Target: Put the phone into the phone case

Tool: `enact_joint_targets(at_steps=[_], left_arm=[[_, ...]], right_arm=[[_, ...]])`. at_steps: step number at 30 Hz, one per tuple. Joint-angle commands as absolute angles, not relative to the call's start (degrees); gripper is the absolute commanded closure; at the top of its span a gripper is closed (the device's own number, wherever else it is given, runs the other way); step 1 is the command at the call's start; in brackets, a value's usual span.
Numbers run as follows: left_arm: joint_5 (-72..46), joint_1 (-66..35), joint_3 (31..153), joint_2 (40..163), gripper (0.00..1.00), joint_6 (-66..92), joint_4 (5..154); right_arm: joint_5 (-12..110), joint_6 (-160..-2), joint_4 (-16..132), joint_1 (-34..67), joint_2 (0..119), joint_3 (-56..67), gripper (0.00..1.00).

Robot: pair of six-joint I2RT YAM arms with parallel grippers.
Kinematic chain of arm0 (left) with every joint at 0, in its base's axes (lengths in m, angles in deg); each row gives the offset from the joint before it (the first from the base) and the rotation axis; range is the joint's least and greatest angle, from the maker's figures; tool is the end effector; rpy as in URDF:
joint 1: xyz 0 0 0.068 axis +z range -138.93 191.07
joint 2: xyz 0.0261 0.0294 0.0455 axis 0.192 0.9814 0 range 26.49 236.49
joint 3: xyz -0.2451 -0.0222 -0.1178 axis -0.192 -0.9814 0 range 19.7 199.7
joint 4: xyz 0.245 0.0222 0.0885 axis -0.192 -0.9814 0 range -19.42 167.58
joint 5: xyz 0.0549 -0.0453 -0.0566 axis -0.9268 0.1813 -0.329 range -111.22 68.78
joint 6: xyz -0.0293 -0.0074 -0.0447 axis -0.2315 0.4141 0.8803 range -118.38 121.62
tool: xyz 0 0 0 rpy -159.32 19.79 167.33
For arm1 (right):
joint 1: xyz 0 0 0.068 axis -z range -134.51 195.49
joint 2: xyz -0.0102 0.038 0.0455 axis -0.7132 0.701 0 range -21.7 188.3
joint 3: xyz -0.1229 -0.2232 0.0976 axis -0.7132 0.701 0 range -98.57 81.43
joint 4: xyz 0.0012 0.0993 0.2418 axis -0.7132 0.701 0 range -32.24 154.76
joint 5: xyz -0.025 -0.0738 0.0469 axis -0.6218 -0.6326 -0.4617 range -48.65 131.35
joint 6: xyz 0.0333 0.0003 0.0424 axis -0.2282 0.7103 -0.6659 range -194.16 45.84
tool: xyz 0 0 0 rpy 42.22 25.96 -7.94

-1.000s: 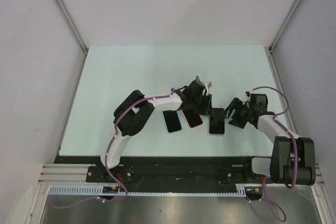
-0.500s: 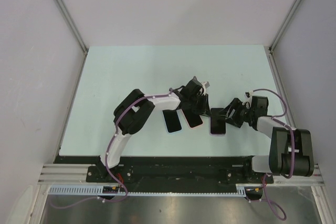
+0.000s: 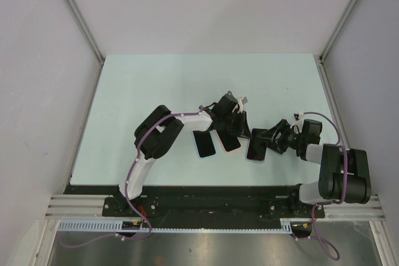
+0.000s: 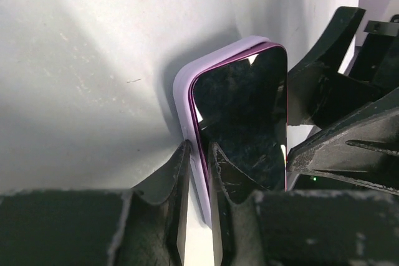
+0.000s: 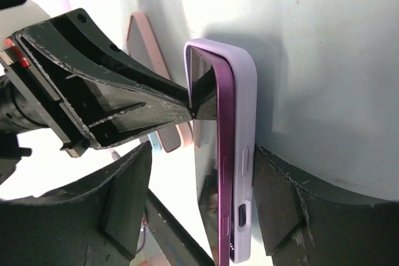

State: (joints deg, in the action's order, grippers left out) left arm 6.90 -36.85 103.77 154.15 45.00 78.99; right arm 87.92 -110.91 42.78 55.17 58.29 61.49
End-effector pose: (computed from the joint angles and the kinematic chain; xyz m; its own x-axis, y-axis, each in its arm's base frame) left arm 0.3079 -0.3662 0.1262 -0.9374 0.1342 -0.3212 0.3367 0.5836 -0.7389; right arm 0.2192 -0.0112 0.1216 -0.7926 0.5524 -0.2583 0.1050 0.5409 0.8345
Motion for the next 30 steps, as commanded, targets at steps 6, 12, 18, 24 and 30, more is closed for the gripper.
enact_joint_targets(at_steps=[6, 12, 18, 24, 30], left_arm=[[12.5, -38.2, 103.5, 154.0, 0.78, 47.1, 83.8], [12.3, -37.9, 102.8, 153.9, 0.75, 47.0, 83.8], [12.1, -37.4, 102.3, 153.8, 0.68, 46.4, 83.6], [12.1, -37.4, 102.1, 153.7, 0.57, 45.9, 83.5], [12.1, -37.5, 102.1, 153.5, 0.58, 45.7, 83.4]], right_arm=[[94.5, -114.0, 36.1, 57.0, 59.4, 62.3, 0.36], [94.3, -114.1, 37.1, 58.5, 58.1, 62.4, 0.48], [93.3, -114.0, 37.8, 59.0, 57.4, 62.4, 0.66], [91.4, -113.7, 38.7, 59.0, 57.5, 62.4, 0.89], [90.5, -113.7, 38.8, 59.1, 58.2, 62.4, 0.84]])
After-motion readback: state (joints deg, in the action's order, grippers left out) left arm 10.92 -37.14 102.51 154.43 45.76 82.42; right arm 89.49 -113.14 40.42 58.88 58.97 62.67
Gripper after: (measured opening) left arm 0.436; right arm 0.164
